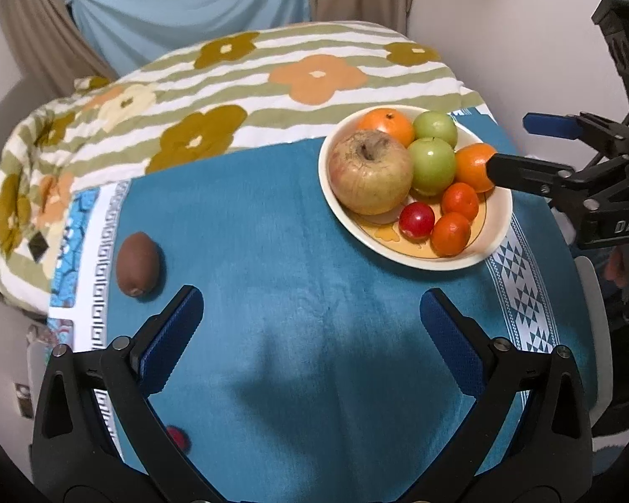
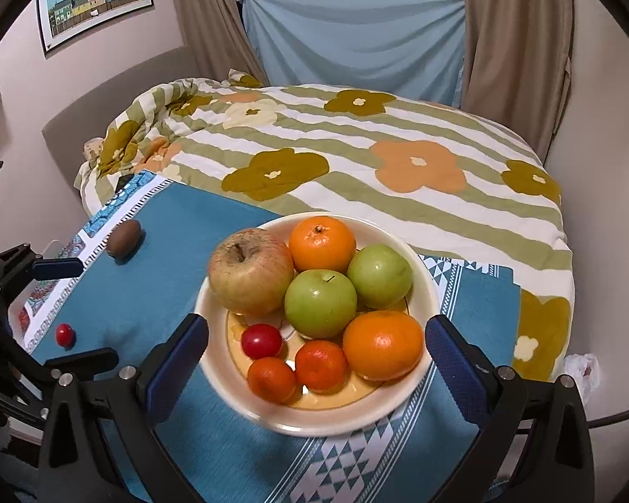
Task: Organize fruits
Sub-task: 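Move both tools toward the kiwi and red tomato on the cloth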
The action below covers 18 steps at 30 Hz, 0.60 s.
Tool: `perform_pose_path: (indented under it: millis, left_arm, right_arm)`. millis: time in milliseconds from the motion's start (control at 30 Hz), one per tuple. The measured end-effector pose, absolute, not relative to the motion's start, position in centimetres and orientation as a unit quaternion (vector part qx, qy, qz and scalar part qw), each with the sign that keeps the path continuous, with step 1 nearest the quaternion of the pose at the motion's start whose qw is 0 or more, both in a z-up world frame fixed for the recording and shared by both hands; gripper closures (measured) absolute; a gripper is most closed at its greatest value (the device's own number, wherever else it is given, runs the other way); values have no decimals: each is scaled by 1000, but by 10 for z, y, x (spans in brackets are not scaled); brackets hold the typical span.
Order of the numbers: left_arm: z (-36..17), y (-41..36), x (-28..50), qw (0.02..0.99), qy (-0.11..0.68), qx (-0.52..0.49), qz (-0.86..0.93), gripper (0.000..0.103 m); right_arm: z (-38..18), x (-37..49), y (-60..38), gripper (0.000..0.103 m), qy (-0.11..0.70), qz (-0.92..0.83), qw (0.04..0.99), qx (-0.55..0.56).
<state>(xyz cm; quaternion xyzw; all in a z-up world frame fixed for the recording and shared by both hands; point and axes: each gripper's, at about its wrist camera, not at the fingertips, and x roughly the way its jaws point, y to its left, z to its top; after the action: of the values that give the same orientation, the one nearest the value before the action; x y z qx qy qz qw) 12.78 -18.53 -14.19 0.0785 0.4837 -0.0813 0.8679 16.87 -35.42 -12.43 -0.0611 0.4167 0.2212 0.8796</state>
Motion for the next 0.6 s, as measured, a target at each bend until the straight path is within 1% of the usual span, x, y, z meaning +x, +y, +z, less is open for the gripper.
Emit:
perform_pose_path:
  millis: [367,600]
  left_arm:
    - [-95,-173,86,889,441,104,-71,0]
    - [-77,-137,69,889,440,91,-83,0]
  right_arm:
    - [-83,126,-354,0,406,201,890,-58]
    - [-72,98,-331,0,409,194,889,-72]
